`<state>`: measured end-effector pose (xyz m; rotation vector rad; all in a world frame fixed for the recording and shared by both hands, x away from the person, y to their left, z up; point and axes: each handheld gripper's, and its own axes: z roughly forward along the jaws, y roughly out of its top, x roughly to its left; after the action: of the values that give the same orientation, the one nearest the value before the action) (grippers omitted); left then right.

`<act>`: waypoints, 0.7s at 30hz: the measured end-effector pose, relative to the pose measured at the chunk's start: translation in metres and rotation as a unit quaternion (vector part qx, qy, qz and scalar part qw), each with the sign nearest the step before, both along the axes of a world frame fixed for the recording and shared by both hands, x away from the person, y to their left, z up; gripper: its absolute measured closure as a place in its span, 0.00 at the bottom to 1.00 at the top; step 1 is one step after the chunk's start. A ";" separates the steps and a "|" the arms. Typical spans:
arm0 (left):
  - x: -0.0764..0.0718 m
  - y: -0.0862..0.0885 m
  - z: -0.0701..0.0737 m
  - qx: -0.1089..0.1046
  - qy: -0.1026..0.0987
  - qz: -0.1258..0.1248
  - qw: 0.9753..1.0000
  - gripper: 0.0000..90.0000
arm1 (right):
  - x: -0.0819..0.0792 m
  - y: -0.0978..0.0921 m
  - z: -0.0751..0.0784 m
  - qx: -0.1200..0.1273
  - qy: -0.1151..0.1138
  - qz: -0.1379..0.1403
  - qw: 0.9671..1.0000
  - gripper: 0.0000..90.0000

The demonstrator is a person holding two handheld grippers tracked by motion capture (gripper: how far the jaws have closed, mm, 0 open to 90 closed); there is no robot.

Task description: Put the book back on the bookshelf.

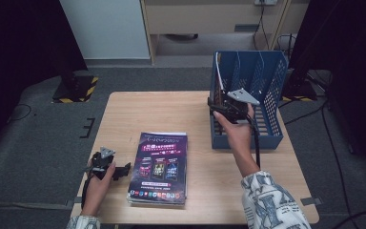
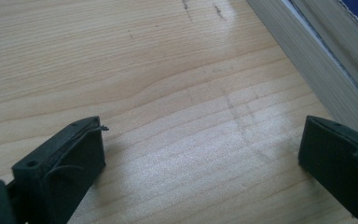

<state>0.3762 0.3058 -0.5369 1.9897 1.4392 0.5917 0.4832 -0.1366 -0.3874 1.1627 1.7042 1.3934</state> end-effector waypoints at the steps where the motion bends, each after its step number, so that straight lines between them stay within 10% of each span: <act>1: 0.000 0.000 0.000 -0.001 0.000 0.000 1.000 0.00 | -0.002 -0.002 -0.001 0.001 0.003 0.005 1.000 0.16; 21: 0.000 -0.001 0.000 -0.001 0.001 0.003 1.000 0.00 | -0.065 -0.023 -0.031 -0.024 0.032 0.091 0.995 0.07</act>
<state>0.3762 0.3052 -0.5369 1.9854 1.4454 0.5909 0.4179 -0.1601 -0.4184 1.0577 1.9199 1.4266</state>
